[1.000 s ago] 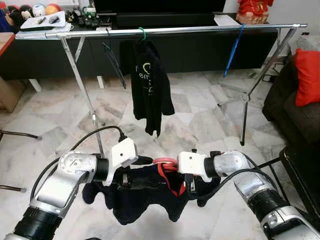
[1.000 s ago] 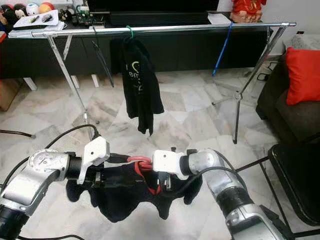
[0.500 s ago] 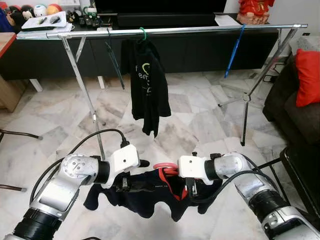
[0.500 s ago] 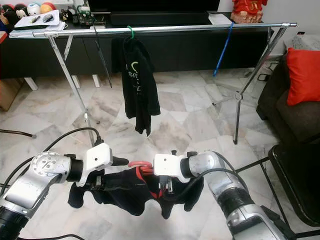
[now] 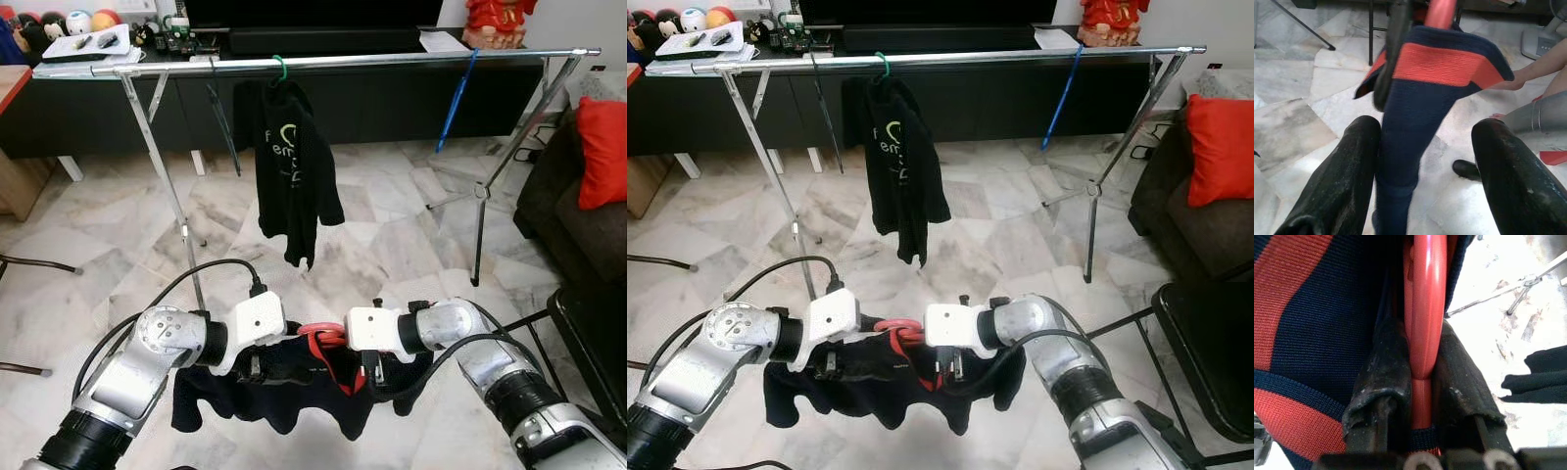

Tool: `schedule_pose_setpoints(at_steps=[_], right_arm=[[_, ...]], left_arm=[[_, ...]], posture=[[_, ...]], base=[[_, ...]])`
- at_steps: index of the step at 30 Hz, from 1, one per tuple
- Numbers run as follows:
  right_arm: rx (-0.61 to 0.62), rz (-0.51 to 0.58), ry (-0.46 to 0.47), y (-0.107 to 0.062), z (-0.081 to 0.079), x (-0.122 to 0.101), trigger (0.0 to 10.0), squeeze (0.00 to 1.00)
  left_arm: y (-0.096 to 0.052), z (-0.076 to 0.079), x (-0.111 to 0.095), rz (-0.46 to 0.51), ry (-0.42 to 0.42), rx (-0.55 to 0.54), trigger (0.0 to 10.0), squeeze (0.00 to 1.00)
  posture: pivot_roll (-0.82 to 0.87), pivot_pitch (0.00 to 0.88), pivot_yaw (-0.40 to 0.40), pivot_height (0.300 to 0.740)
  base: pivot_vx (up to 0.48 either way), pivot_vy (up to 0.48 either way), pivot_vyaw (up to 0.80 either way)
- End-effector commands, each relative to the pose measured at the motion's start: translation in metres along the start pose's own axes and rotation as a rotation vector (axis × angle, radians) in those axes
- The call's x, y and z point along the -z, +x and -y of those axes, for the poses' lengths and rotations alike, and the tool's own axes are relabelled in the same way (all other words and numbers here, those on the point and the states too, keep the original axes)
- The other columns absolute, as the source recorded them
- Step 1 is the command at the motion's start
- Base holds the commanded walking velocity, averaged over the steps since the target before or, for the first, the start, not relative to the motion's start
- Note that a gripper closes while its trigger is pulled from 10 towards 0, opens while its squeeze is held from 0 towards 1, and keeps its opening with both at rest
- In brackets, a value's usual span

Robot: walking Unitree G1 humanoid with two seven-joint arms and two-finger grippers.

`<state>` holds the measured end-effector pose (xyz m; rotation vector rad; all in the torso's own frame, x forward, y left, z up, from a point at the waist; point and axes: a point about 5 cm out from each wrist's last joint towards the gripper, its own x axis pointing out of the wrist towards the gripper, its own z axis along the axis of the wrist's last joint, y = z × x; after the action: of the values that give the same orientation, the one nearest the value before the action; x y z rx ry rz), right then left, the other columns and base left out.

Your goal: Hang hanger

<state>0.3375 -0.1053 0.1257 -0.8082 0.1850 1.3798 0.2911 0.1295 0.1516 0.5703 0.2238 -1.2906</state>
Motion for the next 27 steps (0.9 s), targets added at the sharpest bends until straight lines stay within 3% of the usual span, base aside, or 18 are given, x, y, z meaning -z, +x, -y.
schedule_pose_setpoints(at_steps=[1,12,13,14,27], right_arm=[[0.027,0.053,-0.054,-0.002,0.009,-0.015,10.0,0.00],[0.028,0.084,-0.059,-0.001,0.011,-0.022,10.0,0.00],[0.030,0.084,-0.060,-0.001,0.012,-0.022,10.0,0.00],[0.031,0.085,-0.060,-0.002,0.012,-0.023,10.0,0.00],[0.041,0.102,-0.059,-0.003,0.015,-0.027,10.0,0.00]], left_arm=[[0.006,0.005,0.002,-0.009,-0.001,0.021,10.0,0.00],[0.011,0.005,0.003,-0.022,-0.001,0.000,10.0,0.00],[0.011,0.004,0.004,-0.020,-0.007,-0.002,7.7,0.00],[0.012,0.004,0.004,-0.020,-0.009,-0.009,0.0,0.00],[0.011,0.004,0.003,-0.025,-0.004,-0.010,0.0,0.00]], posture=[[0.00,0.133,-0.026,0.740],[0.00,0.142,-0.027,0.740],[-0.01,0.148,-0.027,0.740],[-0.01,0.148,-0.027,0.740],[-0.01,0.170,-0.029,0.740]], base=[[0.000,0.000,0.00],[0.000,0.000,0.00],[0.000,0.000,0.00],[0.000,0.000,0.00],[0.000,0.000,0.00]])
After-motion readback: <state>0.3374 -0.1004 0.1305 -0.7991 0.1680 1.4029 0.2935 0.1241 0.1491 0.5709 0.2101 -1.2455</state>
